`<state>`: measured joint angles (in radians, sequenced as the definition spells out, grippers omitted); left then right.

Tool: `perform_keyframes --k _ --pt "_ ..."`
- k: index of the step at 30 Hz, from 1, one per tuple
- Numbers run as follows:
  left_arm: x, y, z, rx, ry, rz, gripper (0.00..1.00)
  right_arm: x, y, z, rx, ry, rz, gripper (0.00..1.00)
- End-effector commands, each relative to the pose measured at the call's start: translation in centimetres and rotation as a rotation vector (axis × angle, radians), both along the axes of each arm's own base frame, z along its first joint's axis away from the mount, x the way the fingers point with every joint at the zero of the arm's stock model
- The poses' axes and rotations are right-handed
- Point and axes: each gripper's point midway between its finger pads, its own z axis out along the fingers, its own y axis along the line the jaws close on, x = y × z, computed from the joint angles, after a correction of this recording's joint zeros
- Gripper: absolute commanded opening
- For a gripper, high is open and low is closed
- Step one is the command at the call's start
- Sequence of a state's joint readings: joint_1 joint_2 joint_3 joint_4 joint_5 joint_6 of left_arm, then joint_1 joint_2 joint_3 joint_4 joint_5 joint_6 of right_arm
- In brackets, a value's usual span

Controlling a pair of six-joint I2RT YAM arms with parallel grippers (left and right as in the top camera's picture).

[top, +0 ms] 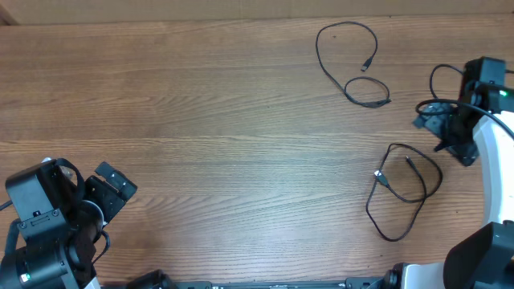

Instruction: Untangle cables

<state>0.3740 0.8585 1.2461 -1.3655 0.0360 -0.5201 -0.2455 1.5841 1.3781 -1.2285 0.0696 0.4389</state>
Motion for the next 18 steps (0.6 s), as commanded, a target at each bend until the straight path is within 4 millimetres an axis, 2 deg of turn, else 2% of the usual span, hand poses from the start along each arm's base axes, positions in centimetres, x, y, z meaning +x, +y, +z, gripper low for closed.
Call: perform_keyframes --k 1,3,6,10,14,18 --pt "-0.1 0.3 0.4 0.024 -0.006 0.000 1.00 0.2 6.1 0.8 0.229 -0.030 0.136 0.95" --pt "-0.1 0.3 0.4 0.024 -0.006 0.000 1.00 -0.5 9.2 0.8 0.311 -0.003 0.234 0.97" --pt "-0.1 0.3 0.4 0.024 -0.006 0.000 1.00 -1.8 11.9 0.3 0.331 0.053 0.313 0.98" --pt "-0.1 0.3 0.4 0.024 -0.006 0.000 1.00 -3.3 15.3 -1.4 0.338 0.113 0.400 0.98" --pt "-0.1 0.3 0.4 0.024 -0.006 0.000 0.99 -4.9 16.9 -4.4 0.305 0.175 0.385 1.00" --pt "-0.1 0.3 0.4 0.024 -0.006 0.000 1.00 -6.3 16.1 -8.3 0.188 0.209 0.339 1.00"
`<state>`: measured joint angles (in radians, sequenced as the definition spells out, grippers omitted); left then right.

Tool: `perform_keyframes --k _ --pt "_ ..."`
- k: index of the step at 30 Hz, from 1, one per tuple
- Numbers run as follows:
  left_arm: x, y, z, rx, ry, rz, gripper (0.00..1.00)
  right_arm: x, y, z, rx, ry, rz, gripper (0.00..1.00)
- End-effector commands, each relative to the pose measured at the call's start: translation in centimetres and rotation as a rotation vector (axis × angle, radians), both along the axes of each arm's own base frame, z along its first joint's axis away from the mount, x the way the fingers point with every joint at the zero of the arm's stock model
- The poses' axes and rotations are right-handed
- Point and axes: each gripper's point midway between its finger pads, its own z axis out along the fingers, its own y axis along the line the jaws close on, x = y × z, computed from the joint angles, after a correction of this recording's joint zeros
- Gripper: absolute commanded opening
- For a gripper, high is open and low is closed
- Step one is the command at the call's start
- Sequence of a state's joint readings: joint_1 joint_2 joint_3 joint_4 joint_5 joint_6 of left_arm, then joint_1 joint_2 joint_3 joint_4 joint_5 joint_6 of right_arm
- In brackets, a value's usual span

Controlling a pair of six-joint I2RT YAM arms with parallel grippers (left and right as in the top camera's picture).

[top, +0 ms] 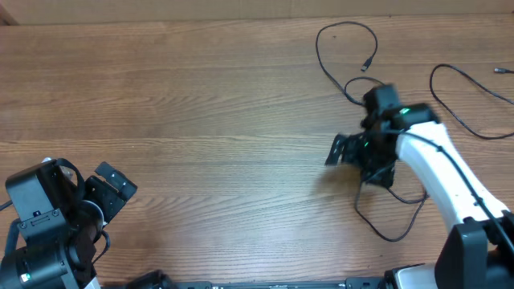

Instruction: Untangle cables

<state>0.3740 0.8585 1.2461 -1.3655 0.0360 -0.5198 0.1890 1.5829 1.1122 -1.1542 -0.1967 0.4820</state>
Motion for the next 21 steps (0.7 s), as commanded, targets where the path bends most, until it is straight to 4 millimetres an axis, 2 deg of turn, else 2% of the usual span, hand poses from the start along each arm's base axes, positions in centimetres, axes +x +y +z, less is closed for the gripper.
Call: perform_keyframes --k 1,5,6,12,15,21 --pt "-0.1 0.3 0.4 0.024 -0.006 0.001 0.99 -1.0 -1.5 -2.3 -0.118 0.006 -0.070 1.00" --pt "-0.1 0.3 0.4 0.024 -0.006 0.001 1.00 -0.3 -2.5 -4.1 -0.167 -0.057 -0.072 0.99" --pt "-0.1 0.3 0.4 0.024 -0.006 0.000 0.99 0.0 -2.6 -4.4 -0.175 -0.075 -0.074 0.93" --pt "-0.1 0.3 0.4 0.024 -0.006 0.000 1.00 1.4 -2.6 -4.9 -0.171 -0.144 -0.083 0.25" --pt "-0.1 0.3 0.4 0.024 -0.006 0.000 1.00 2.4 -3.3 -4.8 -0.212 -0.185 -0.091 0.04" --pt "-0.1 0.3 0.4 0.024 -0.005 0.000 0.99 4.4 -6.5 -4.1 -0.375 -0.282 -0.134 0.04"
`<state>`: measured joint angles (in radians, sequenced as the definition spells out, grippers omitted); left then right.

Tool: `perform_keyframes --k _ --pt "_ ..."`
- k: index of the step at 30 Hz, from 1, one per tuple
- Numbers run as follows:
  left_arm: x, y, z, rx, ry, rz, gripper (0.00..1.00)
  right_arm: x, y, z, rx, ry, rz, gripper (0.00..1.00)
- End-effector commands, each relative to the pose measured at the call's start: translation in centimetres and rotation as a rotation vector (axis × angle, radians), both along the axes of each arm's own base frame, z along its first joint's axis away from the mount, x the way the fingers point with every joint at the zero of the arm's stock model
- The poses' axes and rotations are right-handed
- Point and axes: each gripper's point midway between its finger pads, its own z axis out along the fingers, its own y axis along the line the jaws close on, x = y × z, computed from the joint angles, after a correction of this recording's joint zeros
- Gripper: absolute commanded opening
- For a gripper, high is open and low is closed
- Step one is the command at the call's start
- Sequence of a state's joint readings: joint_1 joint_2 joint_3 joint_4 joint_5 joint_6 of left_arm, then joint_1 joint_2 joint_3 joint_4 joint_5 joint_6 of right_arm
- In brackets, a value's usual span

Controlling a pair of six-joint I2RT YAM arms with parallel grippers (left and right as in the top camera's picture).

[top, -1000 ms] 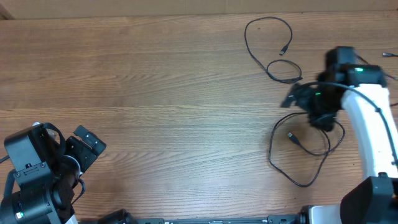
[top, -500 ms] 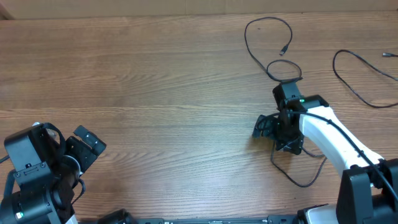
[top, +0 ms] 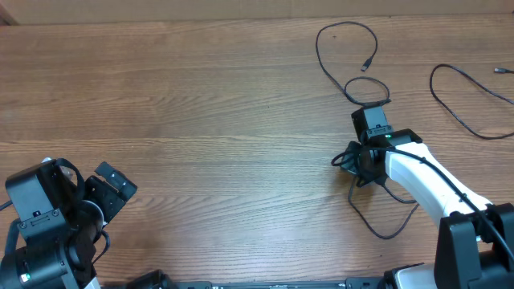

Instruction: Untangle cables

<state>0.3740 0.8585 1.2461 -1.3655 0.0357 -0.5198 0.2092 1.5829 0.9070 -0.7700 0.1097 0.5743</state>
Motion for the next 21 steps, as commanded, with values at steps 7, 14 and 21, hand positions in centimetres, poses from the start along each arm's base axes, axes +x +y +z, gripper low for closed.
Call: perform_keyframes --k 7,14,21 --pt "-0.1 0.3 0.4 0.023 -0.006 0.000 1.00 5.1 -7.0 3.0 -0.202 -0.219 -0.120 0.04" --pt "-0.1 0.3 0.4 0.024 -0.006 0.000 0.99 8.8 -7.6 4.3 -0.116 -0.352 0.037 0.04" --pt "-0.1 0.3 0.4 0.023 -0.006 0.000 0.99 8.4 -7.7 4.3 -0.121 -0.327 0.051 1.00"
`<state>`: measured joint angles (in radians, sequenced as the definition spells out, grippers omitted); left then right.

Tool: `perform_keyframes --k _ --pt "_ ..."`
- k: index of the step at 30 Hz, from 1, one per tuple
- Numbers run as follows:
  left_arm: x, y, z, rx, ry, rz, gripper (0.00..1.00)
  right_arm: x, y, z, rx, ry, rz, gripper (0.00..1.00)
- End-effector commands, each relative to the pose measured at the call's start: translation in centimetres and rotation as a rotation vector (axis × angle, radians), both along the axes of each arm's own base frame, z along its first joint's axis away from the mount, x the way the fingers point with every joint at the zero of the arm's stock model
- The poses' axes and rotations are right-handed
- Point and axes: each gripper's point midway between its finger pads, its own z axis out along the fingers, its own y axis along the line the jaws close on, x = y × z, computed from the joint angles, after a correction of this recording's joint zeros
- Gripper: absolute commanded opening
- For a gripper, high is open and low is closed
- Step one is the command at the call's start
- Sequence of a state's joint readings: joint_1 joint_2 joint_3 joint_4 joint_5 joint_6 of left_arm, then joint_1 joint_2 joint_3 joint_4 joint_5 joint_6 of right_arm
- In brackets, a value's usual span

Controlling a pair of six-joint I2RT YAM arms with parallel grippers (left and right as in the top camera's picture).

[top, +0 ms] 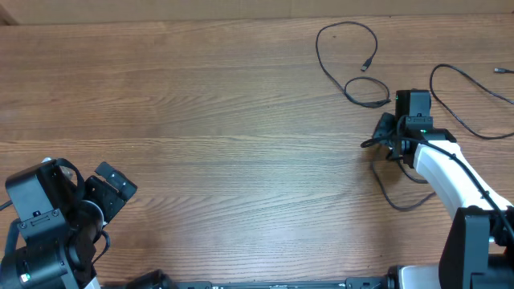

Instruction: Untangle cables

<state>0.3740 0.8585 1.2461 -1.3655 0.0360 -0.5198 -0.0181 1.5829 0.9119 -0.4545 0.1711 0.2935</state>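
Three thin black cables lie on the wooden table [201, 120] in the overhead view. One cable [320, 56] loops at the far right-centre, apart from the others. A second cable [450, 108] curves along the right edge. My right gripper [384, 138] sits between them, apparently shut on the upper end of the third cable [401, 208], whose loop trails down toward the near edge under the white arm. A short end sticks out to the gripper's left. My left gripper [112, 190] rests at the near left corner, open and holding nothing.
The left arm's black base [40, 233] fills the near left corner. The right arm's white link [450, 172] slants from the near right edge across part of the third cable. Bare wood spreads over the left and middle.
My right gripper has moved right and a little farther back, from about the table's right-centre to beside the far loop. The third cable's loop has shifted right with it. The left arm is unchanged.
My right gripper was at the right edge over the second cable. Then it stood above the third cable's loop, then low on that loop's left side. Now it is farther right and the loop has come along, drawn longer. The left arm never moved.
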Motion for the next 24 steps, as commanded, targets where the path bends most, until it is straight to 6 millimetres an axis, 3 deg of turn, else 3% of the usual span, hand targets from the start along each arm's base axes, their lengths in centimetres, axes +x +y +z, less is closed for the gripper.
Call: perform_keyframes --k 1,5,8,13,16,19,22,24 --pt "-0.1 0.3 0.4 0.023 -0.006 0.000 1.00 0.6 0.2 1.7 -0.002 -0.015 0.034 1.00" --pt "-0.1 0.3 0.4 0.024 -0.006 0.001 1.00 0.8 0.2 4.6 -0.003 -0.022 0.034 1.00" --pt "-0.1 0.3 0.4 0.023 -0.006 0.000 1.00 1.3 0.2 8.9 -0.004 -0.073 0.033 1.00" --pt "-0.1 0.3 0.4 0.023 -0.006 0.000 1.00 1.6 0.8 20.0 0.033 -0.277 0.031 1.00" --pt "-0.1 0.3 0.4 0.024 -0.006 0.000 1.00 1.3 3.2 27.8 0.123 -0.464 0.126 1.00" --pt "-0.1 0.3 0.4 0.024 -0.006 0.001 1.00 -0.2 5.4 34.5 0.199 -0.625 0.231 1.00" --pt "-0.1 0.3 0.4 0.024 -0.006 0.001 1.00 -2.1 5.9 38.1 0.207 -0.718 0.264 1.00" --pt "-0.1 0.3 0.4 0.024 -0.006 0.000 1.00 -3.3 5.9 38.7 0.205 -0.733 0.266 1.00"
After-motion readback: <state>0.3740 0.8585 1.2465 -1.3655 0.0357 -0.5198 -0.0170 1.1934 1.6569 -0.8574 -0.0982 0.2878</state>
